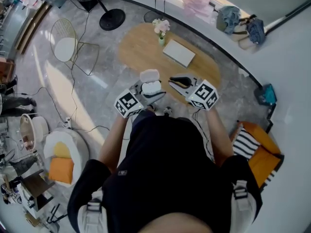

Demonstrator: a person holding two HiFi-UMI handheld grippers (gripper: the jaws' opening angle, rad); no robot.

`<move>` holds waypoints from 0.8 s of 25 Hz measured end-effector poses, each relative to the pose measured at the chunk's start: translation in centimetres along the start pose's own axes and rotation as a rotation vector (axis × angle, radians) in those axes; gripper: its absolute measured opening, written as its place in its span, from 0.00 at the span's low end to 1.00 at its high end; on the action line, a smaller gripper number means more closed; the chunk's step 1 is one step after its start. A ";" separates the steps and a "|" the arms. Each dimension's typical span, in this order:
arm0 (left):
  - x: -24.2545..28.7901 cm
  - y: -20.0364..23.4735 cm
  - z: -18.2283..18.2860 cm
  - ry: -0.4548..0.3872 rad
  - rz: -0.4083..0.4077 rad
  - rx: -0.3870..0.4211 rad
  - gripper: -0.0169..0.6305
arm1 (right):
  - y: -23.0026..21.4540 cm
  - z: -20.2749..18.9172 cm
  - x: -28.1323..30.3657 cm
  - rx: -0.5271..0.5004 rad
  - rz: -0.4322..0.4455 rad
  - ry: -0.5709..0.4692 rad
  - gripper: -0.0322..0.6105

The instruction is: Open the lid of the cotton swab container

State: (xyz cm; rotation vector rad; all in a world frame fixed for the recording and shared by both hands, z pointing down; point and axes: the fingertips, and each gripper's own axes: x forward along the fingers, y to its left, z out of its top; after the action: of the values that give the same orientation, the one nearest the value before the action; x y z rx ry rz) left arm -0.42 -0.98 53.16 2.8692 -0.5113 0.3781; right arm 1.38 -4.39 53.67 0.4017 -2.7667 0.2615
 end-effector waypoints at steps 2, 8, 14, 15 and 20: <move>-0.2 0.2 -0.2 -0.003 0.010 0.002 0.32 | 0.1 -0.4 0.1 -0.005 0.000 0.009 0.10; -0.3 0.1 -0.7 -0.003 0.036 0.002 0.32 | 0.7 -1.5 0.0 -0.003 0.012 0.026 0.10; -0.3 0.1 -0.6 -0.006 0.042 0.011 0.32 | 1.2 -2.0 0.5 -0.021 0.019 0.047 0.10; -0.1 0.1 -0.6 -0.007 0.041 0.010 0.32 | 1.2 -2.1 0.5 -0.023 0.020 0.048 0.10; 0.1 0.3 -0.5 0.000 0.034 0.004 0.32 | 0.9 -2.3 0.3 -0.021 0.016 0.055 0.10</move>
State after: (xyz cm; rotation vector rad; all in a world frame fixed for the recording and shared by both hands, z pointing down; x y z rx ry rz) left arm -0.52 -1.19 53.72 2.8678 -0.5601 0.3843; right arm 1.48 -3.06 55.84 0.3619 -2.7176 0.2429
